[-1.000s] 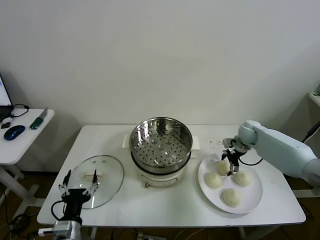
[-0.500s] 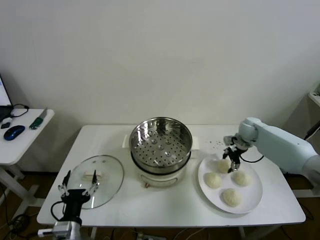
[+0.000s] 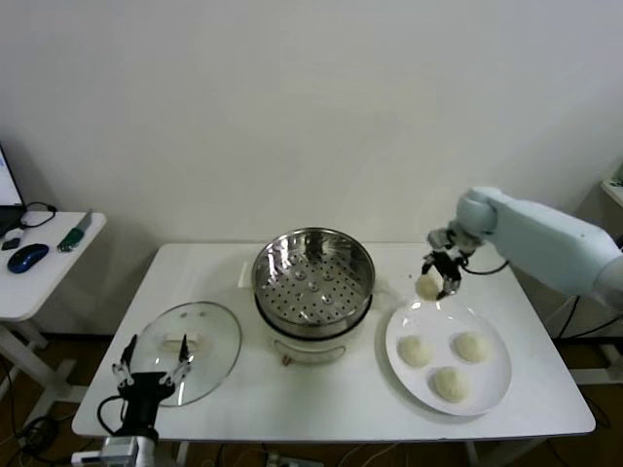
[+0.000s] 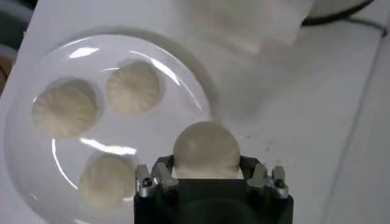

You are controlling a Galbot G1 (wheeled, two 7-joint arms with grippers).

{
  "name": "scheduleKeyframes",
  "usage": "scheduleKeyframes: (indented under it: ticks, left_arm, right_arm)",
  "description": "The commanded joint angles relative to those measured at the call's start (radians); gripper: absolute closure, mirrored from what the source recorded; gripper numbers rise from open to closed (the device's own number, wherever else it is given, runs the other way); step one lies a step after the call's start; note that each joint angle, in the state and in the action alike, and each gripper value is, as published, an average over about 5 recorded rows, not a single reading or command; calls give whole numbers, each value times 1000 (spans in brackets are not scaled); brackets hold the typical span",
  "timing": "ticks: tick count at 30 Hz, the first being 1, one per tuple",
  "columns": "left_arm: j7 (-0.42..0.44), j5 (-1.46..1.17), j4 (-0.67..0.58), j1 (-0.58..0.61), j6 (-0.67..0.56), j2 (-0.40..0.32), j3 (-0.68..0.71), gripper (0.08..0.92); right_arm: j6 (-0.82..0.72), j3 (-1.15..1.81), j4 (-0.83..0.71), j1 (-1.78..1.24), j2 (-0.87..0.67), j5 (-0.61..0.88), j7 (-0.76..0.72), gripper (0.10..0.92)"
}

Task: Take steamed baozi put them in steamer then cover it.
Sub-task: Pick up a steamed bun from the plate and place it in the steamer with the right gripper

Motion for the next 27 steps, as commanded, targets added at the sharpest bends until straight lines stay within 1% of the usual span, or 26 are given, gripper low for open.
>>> scheduleKeyframes:
  ticks: [1, 4, 8, 12, 15, 20, 27]
  left_arm:
    - [-3, 2, 2, 1, 4, 0, 3, 177]
    - [-7, 2, 3, -3, 10, 1, 8, 177]
    - [-8, 1, 10, -5, 10, 3, 10, 177]
    - [-7, 1, 14, -2, 9, 8, 10, 177]
    - [-7, 4, 14, -1, 13, 17, 10, 177]
    - [-25, 10, 7, 2, 25, 26, 9, 177]
    - [-36, 12, -5, 16, 26, 31, 14, 177]
  right_arm:
    - [254, -185, 55, 338, 100, 10, -16, 317]
    - [323, -182, 89, 376, 152, -16, -12, 313]
    - [362, -152, 157, 377, 223, -63, -5, 313]
    - [399, -105, 172, 324, 315, -160, 10, 313]
    - [428, -62, 147, 263, 392, -242, 23, 313]
    - [496, -25, 46, 183, 497, -371, 60, 313]
    - [555, 14, -43, 73, 558, -531, 96, 313]
